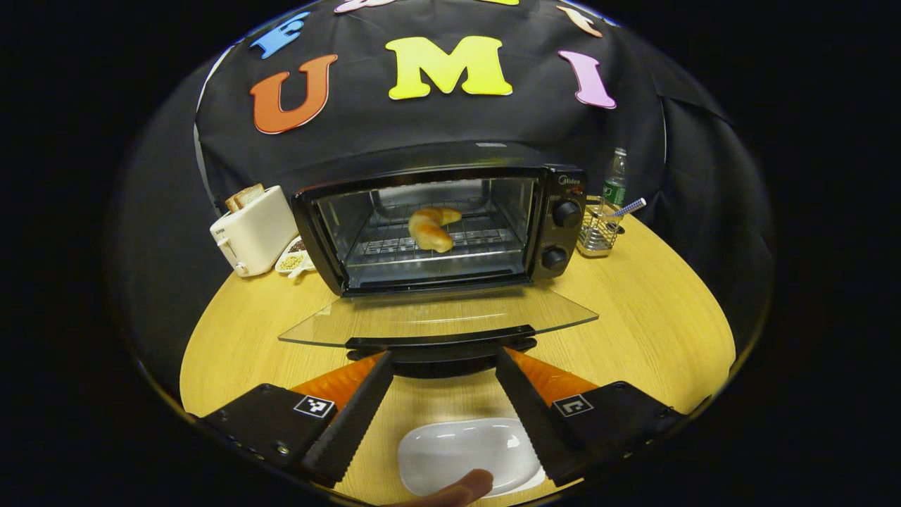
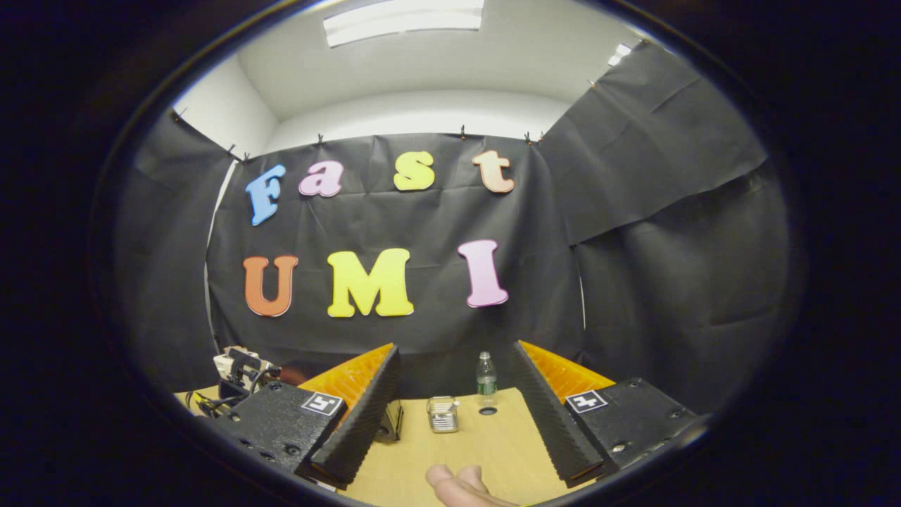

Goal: Open the electric oven with the left hand, put the food in, and close the electric oven.

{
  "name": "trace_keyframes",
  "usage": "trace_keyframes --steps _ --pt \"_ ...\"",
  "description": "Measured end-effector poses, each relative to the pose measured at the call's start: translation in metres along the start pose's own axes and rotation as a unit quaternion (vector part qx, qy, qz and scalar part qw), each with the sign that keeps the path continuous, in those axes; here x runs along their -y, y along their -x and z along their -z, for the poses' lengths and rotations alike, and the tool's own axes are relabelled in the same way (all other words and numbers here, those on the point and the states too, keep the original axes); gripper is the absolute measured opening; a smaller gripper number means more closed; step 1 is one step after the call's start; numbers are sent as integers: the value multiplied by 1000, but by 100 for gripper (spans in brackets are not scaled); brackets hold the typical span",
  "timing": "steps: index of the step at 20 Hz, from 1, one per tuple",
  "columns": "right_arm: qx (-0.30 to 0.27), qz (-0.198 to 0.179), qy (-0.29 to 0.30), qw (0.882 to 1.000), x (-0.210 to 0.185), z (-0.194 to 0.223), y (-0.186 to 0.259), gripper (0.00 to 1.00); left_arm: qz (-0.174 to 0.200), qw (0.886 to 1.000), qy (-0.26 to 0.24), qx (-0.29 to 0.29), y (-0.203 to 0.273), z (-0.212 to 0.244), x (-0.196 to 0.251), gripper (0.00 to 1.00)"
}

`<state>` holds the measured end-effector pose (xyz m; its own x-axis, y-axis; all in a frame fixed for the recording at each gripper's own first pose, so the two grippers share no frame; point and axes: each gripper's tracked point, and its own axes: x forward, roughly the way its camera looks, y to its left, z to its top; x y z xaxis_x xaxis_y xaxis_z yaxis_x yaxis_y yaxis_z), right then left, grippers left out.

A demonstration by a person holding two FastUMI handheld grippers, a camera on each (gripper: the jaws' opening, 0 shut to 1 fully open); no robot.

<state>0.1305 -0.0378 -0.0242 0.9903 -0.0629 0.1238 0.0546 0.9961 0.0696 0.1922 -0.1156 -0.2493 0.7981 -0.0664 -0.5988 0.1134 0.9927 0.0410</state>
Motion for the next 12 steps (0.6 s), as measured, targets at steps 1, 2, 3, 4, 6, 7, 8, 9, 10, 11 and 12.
trace_keyframes --steps 1,2,3,4,6,7,8,9,10,11,12 --pt "0 1 -1 1000 1 0 1 100 -1 1000 -3 3 0 -6 -2 97" --pt "0 0 -2 1000 1 0 2 100 -2 1000 -3 6 -1 -12 -3 97" --pt "0 -1 -3 1000 1 0 4 100 -1 1000 -3 8 0 -18 -4 96" --pt "-1 1 -3 1000 2 0 5 99 -1 1000 0 9 0 -24 -4 96" --pt "-4 2 -3 1000 4 1 8 99 0 1000 9 10 0 -35 -6 96" --pt "-4 2 -5 1000 4 0 10 100 -1 1000 7 14 -1 -43 -7 96" --pt "-5 2 -6 1000 5 0 12 100 -1 1000 6 18 -3 -51 -8 96" --pt "-6 3 -6 1000 5 0 14 99 -1 1000 9 25 -5 -60 -10 96" --pt "-9 4 -6 1000 6 1 15 100 0 999 15 31 -6 -68 -13 96" --pt "-11 5 -6 1000 7 1 18 100 -2 999 22 33 -7 -73 -16 96" --pt "-12 3 -5 1000 6 1 21 99 -4 999 30 37 -6 -79 -19 96"
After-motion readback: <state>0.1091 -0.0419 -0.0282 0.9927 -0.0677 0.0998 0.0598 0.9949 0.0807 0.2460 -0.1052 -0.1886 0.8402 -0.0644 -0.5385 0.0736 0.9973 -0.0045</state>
